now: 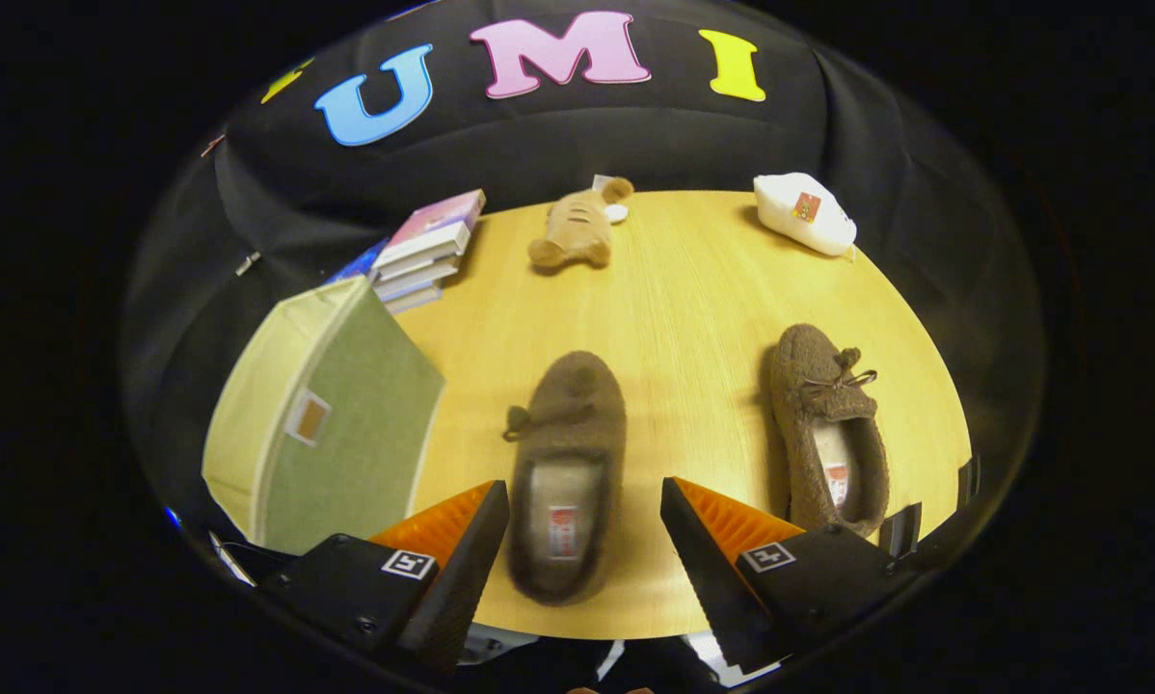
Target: Open the storage box then place both shoes into the box .Put the left shoe in first, then the right shoe, with the right side of both shoes facing outward in a uniform manner.
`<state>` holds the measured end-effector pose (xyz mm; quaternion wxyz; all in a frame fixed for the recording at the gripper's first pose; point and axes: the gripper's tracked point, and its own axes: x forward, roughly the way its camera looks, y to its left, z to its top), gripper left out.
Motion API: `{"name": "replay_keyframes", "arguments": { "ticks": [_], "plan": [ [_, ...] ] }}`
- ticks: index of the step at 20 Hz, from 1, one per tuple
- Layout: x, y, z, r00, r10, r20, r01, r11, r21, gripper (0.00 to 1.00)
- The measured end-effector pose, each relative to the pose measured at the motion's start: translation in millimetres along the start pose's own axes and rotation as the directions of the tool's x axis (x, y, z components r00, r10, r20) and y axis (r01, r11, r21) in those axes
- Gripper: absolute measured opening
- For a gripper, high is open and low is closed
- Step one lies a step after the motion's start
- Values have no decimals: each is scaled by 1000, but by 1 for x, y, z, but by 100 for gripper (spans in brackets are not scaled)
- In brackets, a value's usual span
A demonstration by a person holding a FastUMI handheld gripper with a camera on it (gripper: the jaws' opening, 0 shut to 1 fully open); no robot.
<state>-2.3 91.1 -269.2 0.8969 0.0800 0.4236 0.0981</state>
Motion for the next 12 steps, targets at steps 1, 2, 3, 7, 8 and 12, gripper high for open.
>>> {"name": "replay_keyframes", "arguments": {
  "ticks": [1, 2, 3, 7, 8, 12],
  "plan": [
    [10, -4, -4, 1000, 4, -15, -4, 1000, 9, 99],
    [22, -9, -5, 1000, 8, -26, -8, 1000, 20, 99],
    [31, -12, -6, 1000, 9, -30, -8, 1000, 30, 98],
    [61, -11, 3, 998, 52, -19, -50, 995, 84, 84],
    [67, -13, 5, 999, 51, -13, -49, 995, 88, 82],
    [80, -10, 1, 994, 88, -59, -81, 990, 117, 44]
  ]
}}
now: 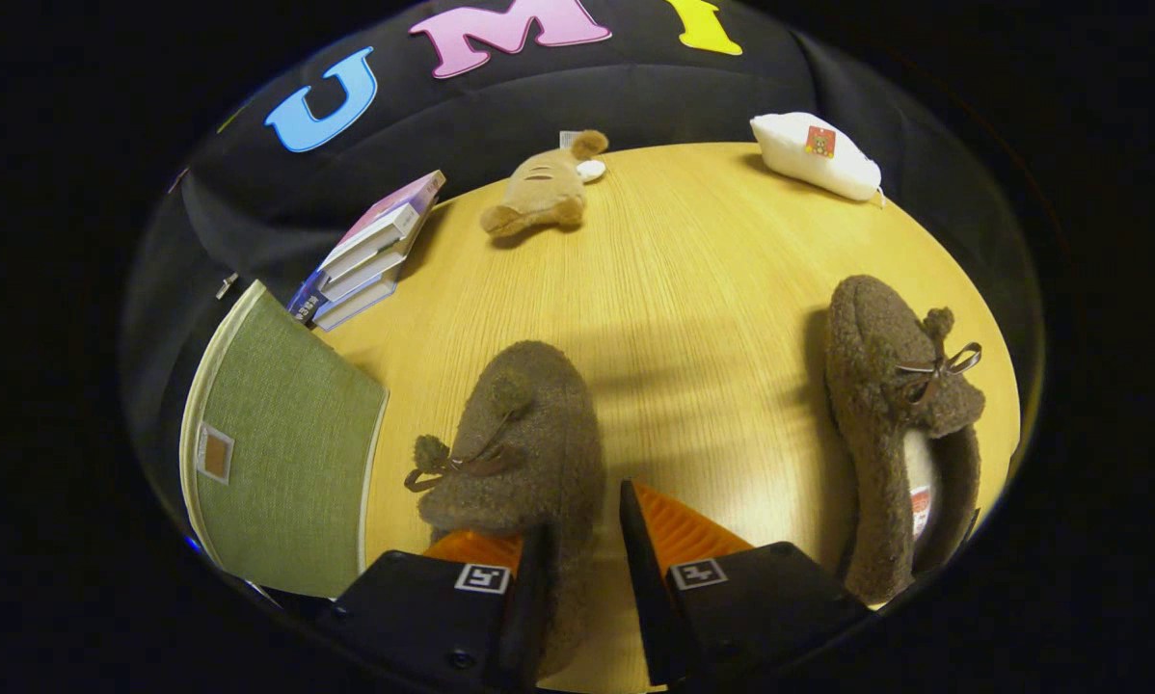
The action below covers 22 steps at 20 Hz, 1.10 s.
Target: Open the storage box then place both shoes into the box .Put the left shoe in first, then the right shoe, with the right side of both shoes facing outward in a uniform manner.
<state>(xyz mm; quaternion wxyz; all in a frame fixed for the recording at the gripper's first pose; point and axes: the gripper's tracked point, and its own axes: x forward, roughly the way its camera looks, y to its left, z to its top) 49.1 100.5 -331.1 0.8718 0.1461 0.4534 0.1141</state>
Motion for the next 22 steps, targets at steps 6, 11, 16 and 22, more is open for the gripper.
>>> {"name": "replay_keyframes", "arguments": {
  "ticks": [6, 11, 16, 22],
  "plan": [
    [0, 0, 4, 1000, -5, -17, 5, 1000, 25, 11],
    [-43, -1, 22, 997, -75, 29, 72, 993, 97, 8],
    [-102, 35, 47, 993, -88, 83, 73, 982, 175, 8],
    [-155, 133, 73, 986, -15, 166, -20, 978, 210, 8]
  ]
}}
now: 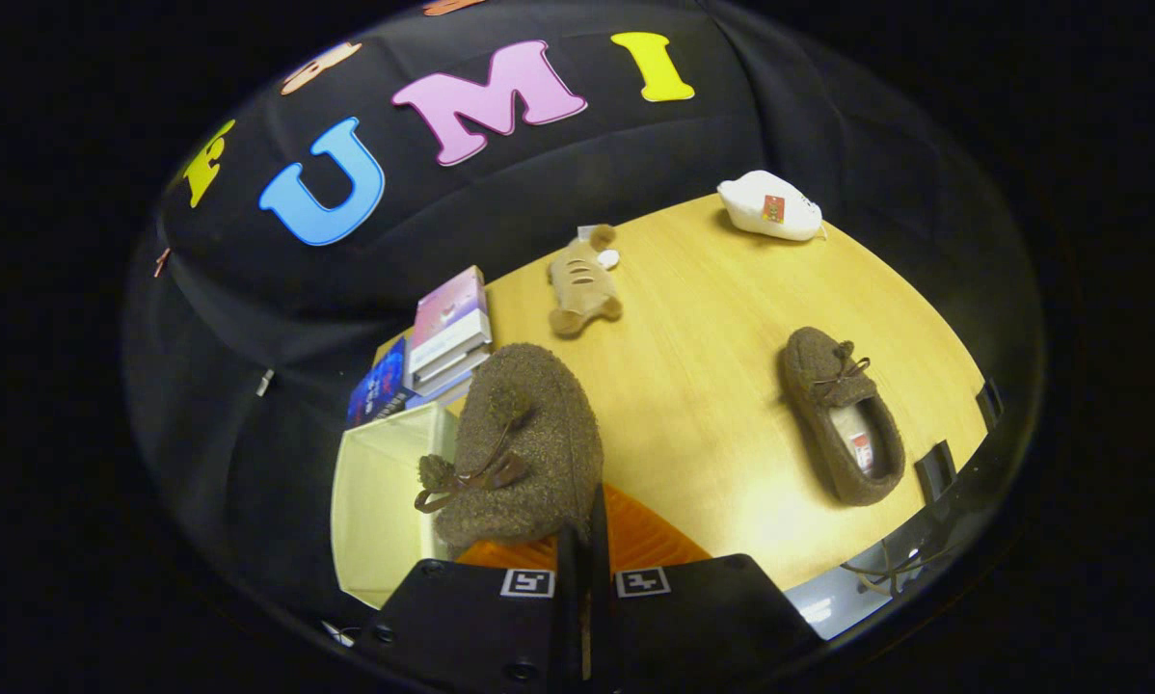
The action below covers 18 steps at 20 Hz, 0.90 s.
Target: Open the storage box then place both shoes into the box .Put the left shoe in first, then the right shoe, with the right side of both shoes facing outward in a uniform manner.
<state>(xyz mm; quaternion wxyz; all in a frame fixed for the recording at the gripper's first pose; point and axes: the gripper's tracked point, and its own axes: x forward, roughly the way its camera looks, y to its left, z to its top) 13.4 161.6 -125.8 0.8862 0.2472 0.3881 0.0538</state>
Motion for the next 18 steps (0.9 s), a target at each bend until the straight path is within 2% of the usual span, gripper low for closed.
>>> {"name": "replay_keyframes", "arguments": {
  "ticks": [3, 8, 11, 15, 18],
  "plan": [
    [2, 63, -8, 996, 83, -11, -83, 996, 41, 8],
    [29, 136, -43, 990, 117, -79, -118, 993, -2, 8],
    [53, 158, -68, 987, 94, -131, -96, 995, -4, 8],
    [91, 168, -95, 985, 17, -169, -15, 1000, 12, 9],
    [118, 180, -120, 974, 6, -226, -6, 1000, 4, 9]
  ]
}}
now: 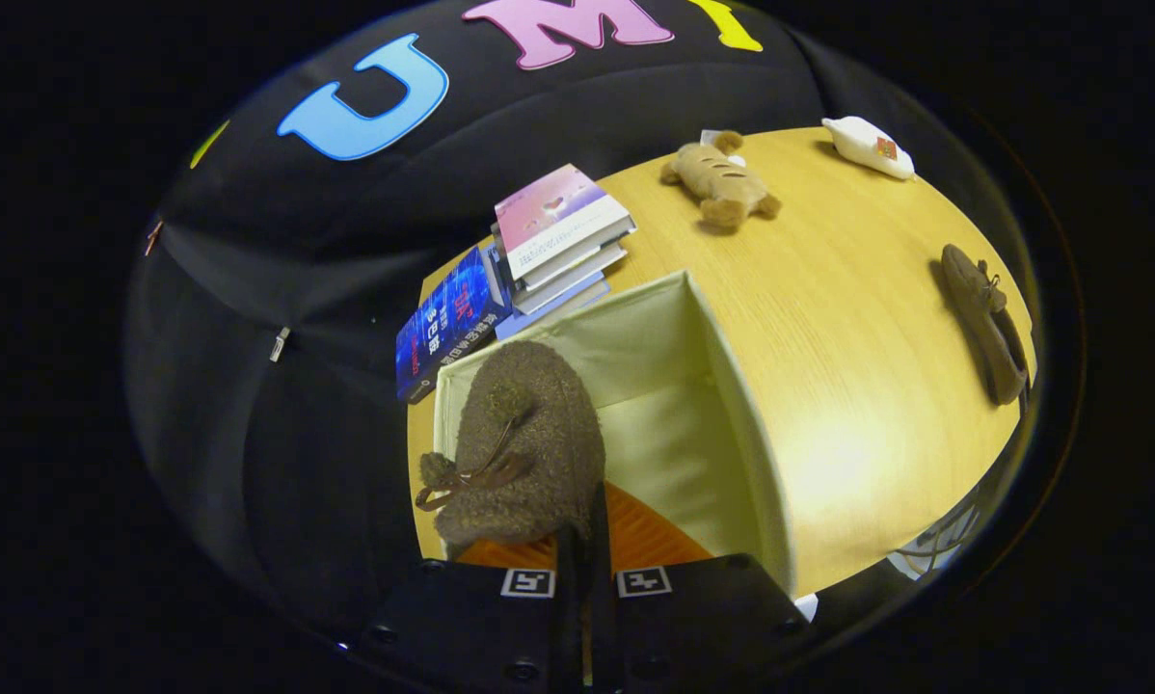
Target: Open the storage box then place both shoes into the box .Put the left shoe in first, then the right shoe, with the right side of both shoes facing outward in a uniform manner.
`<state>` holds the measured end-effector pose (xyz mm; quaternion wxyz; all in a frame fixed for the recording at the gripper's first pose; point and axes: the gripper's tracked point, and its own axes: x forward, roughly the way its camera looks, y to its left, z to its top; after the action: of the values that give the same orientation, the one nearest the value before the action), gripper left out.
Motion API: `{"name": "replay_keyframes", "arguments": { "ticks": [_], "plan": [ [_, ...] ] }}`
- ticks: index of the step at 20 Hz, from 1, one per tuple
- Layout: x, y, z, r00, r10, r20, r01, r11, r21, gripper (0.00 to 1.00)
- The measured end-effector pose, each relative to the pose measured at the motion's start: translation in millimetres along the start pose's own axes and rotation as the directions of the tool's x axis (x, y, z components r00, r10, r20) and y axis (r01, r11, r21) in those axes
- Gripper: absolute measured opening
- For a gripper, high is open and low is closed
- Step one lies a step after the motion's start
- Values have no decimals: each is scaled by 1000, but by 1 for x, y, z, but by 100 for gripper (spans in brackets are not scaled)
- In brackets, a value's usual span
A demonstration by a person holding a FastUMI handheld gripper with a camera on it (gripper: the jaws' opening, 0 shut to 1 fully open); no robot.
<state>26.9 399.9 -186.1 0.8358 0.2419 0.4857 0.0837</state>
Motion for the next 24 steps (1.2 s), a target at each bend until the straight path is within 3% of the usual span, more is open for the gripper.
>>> {"name": "replay_keyframes", "arguments": {
  "ticks": [4, 5, 6, 9, 14, 17, 20, 24],
  "plan": [
    [32, 2, -29, 997, -24, -78, 17, 996, -92, 21],
    [32, 1, -44, 992, -27, -122, 12, 992, -125, 34],
    [30, 6, -57, 987, 6, -160, -29, 990, -138, 41],
    [13, 12, -64, 983, 58, -174, -88, 981, -171, 99],
    [-45, -2, -31, 987, 141, -79, -156, 959, -237, 99],
    [-86, -35, 2, 985, 170, 14, -158, 938, -308, 99],
    [-123, -87, 34, 980, 179, 89, -136, 923, -361, 99],
    [-152, -183, 72, 973, 126, 192, -22, 883, -469, 99]
  ]
}}
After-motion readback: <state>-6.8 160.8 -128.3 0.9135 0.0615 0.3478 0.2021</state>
